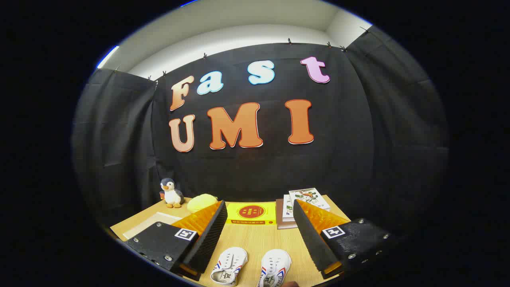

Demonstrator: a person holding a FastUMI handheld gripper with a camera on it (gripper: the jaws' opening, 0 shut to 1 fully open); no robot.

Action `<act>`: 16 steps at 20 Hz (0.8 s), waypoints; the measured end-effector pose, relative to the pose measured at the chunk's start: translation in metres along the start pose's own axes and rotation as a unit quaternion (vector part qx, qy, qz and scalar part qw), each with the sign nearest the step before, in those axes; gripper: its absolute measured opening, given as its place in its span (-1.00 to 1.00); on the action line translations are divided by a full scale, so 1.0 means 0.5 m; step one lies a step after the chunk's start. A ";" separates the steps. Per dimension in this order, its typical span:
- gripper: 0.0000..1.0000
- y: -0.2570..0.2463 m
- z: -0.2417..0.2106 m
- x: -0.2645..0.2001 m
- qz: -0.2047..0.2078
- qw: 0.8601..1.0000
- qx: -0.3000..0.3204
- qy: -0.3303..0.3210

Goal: Open the storage box then place both shoes into the box .Put the left shoe in first, then the right shoe, with the right side of both shoes facing outward in a uniform manner.

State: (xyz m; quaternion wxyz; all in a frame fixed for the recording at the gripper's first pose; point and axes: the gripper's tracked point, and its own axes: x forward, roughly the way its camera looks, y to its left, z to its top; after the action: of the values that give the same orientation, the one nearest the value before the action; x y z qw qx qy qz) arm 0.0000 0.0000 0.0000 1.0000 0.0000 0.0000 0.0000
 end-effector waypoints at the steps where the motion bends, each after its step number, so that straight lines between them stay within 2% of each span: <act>1: 0.97 0.004 0.000 0.000 0.003 1.000 -0.001 0.002; 16: 0.97 0.002 -0.030 0.005 0.032 0.999 0.016 0.031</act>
State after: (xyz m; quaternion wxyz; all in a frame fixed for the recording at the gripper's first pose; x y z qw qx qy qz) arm 0.0026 0.0012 -0.0152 0.9989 0.0163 0.0314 0.0320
